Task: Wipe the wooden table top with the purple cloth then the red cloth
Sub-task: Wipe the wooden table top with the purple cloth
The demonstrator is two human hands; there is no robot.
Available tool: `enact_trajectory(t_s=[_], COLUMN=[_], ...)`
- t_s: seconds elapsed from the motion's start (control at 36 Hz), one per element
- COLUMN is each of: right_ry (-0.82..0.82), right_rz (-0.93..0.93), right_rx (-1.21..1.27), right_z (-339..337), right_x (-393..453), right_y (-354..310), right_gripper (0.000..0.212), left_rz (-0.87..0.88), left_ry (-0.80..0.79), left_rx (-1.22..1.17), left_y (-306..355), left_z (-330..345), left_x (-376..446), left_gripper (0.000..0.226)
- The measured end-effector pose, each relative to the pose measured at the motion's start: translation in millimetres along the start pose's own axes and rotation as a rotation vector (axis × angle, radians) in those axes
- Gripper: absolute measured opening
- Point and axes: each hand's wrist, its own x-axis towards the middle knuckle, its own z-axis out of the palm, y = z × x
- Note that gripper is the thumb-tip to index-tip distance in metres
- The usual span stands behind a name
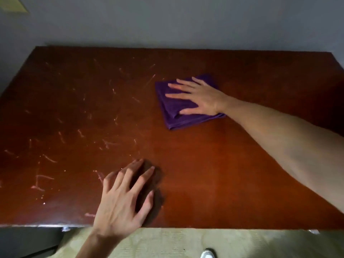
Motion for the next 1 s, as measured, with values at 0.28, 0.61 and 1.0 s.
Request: enact_trajectory(t_s=[0.28, 0.61, 1.0], right_ry=[0.069, 0.080, 0.132], right_rz=[0.338, 0.651, 0.464], right_rx=[0.154, 0.211, 0.092], right_z=[-12.6, -8.6, 32.1], right_x=[89.8, 83.0, -46.2], right_y=[91.6, 29.1, -252.0], right_gripper=[0.094, 0.096, 0.097], left_rz=[0.007, 0.093, -0.090], left_ry=[0.074, 0.110, 0.539], left_rx=[0.038, 0.046, -0.113], left_y=[-9.9, -14.1, -3.8], left_z=[13.6, 9.4, 2.9], left_x=[6.4, 9.7, -2.0], left_gripper=[0.053, 0.057, 0.012])
